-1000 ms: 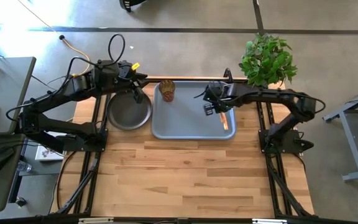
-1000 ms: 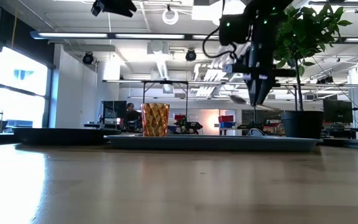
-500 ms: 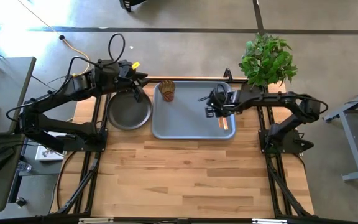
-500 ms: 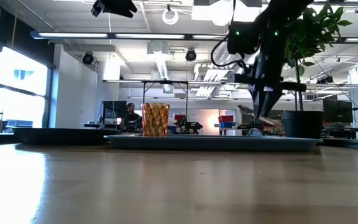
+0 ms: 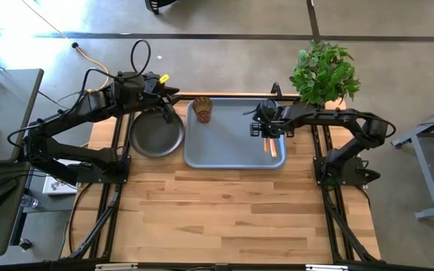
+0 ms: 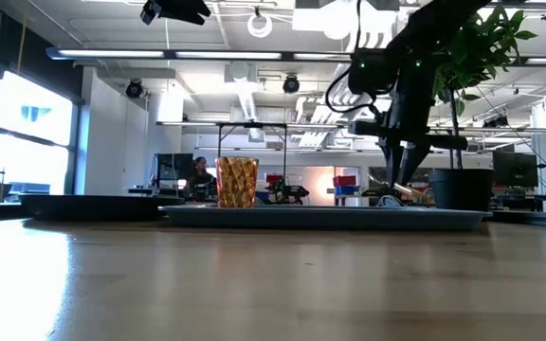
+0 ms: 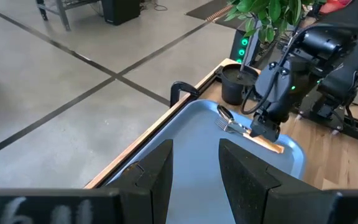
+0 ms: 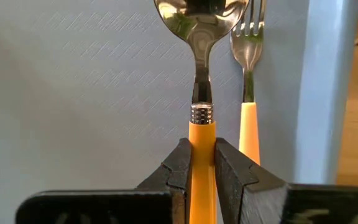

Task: Pick and place plate/cup/fork/spoon on tray
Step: Put the orange spoon on the gray serving tray

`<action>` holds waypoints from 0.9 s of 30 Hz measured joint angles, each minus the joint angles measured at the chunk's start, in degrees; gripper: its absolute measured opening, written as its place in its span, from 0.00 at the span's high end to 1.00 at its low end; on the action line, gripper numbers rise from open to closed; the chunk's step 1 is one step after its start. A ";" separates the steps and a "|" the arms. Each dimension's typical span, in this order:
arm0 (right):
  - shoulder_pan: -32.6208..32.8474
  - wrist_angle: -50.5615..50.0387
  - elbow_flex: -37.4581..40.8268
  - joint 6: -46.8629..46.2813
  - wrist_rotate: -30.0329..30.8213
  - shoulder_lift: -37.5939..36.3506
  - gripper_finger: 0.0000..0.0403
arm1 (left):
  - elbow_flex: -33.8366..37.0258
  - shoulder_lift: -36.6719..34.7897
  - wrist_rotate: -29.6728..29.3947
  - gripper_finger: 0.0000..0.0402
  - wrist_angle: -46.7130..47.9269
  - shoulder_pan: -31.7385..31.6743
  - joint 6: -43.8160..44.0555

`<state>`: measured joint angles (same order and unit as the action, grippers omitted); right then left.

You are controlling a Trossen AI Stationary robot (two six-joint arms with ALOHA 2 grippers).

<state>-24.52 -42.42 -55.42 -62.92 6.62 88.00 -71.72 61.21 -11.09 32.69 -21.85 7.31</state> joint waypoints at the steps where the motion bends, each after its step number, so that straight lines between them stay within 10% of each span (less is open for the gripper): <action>1: -0.17 0.25 0.00 0.28 -0.58 0.53 0.93 | 0.00 0.00 0.00 0.70 0.00 0.00 0.00; 27: -0.36 1.70 0.00 1.90 -3.55 9.07 0.93 | 0.00 0.00 0.00 0.70 0.02 0.00 -0.04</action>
<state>-24.88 -40.72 -55.42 -61.01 3.08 97.07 -71.72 61.21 -11.09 32.71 -21.85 7.27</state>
